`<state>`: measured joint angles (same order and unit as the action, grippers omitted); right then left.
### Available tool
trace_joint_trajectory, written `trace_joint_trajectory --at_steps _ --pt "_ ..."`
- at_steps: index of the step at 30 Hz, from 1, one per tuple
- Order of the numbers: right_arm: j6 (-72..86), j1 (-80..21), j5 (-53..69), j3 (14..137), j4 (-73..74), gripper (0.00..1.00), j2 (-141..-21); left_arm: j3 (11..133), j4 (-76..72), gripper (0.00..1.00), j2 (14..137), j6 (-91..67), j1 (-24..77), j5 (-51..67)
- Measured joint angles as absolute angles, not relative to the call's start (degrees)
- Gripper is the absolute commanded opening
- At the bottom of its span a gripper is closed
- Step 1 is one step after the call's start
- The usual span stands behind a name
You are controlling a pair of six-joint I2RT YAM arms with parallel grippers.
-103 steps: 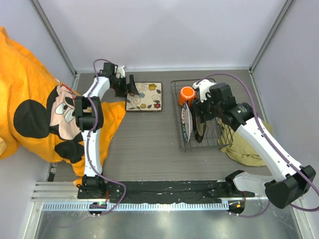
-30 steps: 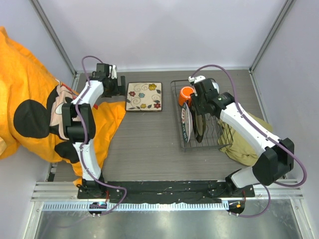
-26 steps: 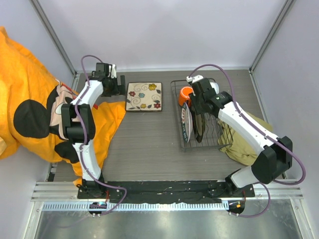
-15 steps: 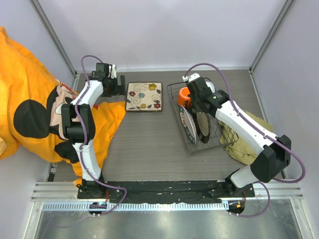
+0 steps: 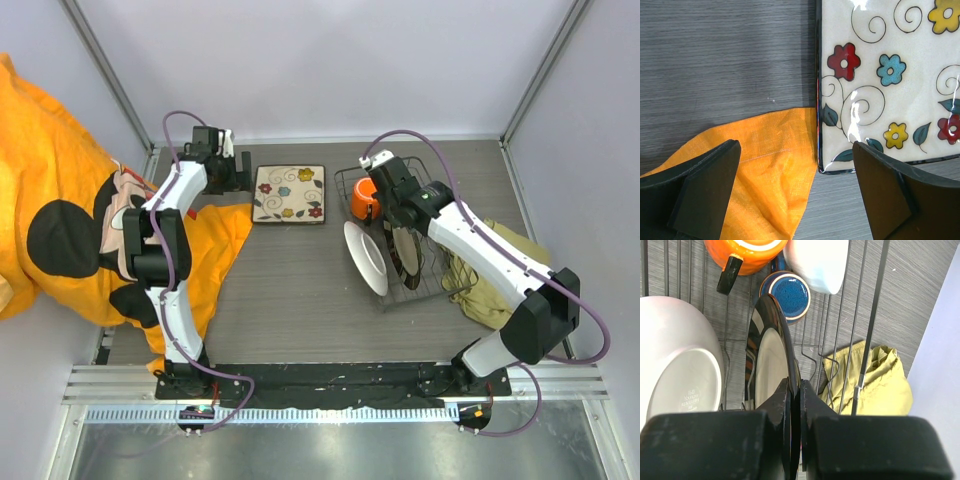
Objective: Unload the mixed dishes from the dish rack
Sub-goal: Pick up the plate from the dish rack.
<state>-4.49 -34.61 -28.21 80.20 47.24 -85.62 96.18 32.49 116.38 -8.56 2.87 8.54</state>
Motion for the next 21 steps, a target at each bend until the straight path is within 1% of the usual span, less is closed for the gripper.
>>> trace_joint_trajectory --at_steps 21 --pt "-8.84 -36.80 -31.62 86.59 49.45 0.01 -87.35 96.18 32.77 1.00 116.38 -8.40 2.87 8.56"
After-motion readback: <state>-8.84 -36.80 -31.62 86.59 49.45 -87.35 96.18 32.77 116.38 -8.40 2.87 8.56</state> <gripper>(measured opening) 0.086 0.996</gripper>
